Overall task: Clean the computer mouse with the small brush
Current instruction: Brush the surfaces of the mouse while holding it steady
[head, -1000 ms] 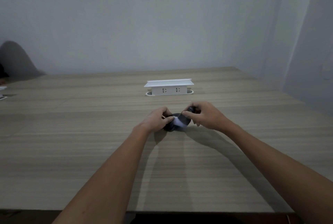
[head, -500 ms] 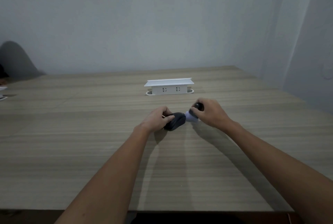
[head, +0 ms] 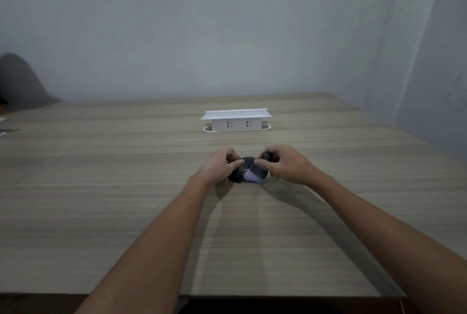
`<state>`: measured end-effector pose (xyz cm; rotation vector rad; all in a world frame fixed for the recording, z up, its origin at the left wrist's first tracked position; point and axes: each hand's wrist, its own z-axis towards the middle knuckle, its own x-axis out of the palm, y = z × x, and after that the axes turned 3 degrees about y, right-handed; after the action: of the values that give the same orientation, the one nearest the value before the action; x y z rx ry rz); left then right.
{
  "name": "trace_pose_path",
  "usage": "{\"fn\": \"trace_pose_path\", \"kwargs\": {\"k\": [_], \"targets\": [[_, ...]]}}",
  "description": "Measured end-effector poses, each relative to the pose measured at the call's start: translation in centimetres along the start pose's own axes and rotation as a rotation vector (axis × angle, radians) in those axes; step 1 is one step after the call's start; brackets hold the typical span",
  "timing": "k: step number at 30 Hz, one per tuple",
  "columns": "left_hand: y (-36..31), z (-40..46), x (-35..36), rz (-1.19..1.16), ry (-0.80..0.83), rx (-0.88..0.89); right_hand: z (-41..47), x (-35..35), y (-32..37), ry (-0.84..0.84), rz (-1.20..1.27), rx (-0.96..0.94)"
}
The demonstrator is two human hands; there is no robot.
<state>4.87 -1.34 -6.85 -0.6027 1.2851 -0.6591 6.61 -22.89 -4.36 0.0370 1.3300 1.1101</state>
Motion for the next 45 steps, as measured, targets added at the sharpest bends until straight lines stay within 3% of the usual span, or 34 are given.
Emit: {"fn": "trace_pose_path", "kwargs": {"k": [3,8,11,13,17,22,23,25,27,32,34,37,42,45], "targets": [[-0.1,-0.1,0.1,-0.007,0.002,-0.017,0.4,-0.2,-0.9,-0.207,-0.188,0.029],[0.0,0.0,-0.1,-0.015,0.010,-0.021,-0.1,0.0,1.1,0.056,0.015,-0.078],[-0.1,-0.1,0.0,-0.007,0.004,-0.022,0.7,0.2,0.0,-0.154,-0.214,-0.043],[-0.2,-0.2,-0.1,-0.009,0.007,-0.028,0.7,0.0,-0.1,-0.229,-0.217,-0.036],[-0.1,0.0,-0.2,-0.021,0.015,-0.032,0.0,0.1,1.2,0.017,-0.016,-0.116],[-0.1,-0.2,-0.2,-0.017,0.010,-0.038,0.6,-0.1,-0.6,-0.286,-0.133,-0.019],[-0.1,-0.2,-0.3,-0.020,0.012,-0.039,0.4,-0.3,-0.6,-0.269,-0.069,-0.025],[0.0,-0.1,-0.3,-0.023,0.014,-0.035,0.0,-0.5,-0.2,-0.081,0.122,-0.057],[-0.1,0.0,-0.4,-0.018,0.019,-0.034,-0.1,-0.2,0.1,0.061,0.148,-0.066],[-0.2,-0.2,-0.3,-0.027,0.025,-0.049,0.8,-0.2,-1.0,-0.322,-0.117,0.011],[-0.1,-0.1,-0.3,-0.032,0.020,-0.047,0.4,-0.2,-0.5,-0.233,-0.029,-0.048],[-0.1,0.0,-0.3,-0.037,0.013,-0.037,-0.2,0.3,0.6,0.043,0.111,-0.103],[-0.2,-0.3,-0.2,-0.039,0.010,-0.049,0.9,-0.1,-0.6,-0.286,-0.146,-0.060],[-0.2,-0.2,-0.4,-0.037,0.024,-0.062,0.5,-0.2,-0.3,-0.137,-0.017,-0.076]]}}
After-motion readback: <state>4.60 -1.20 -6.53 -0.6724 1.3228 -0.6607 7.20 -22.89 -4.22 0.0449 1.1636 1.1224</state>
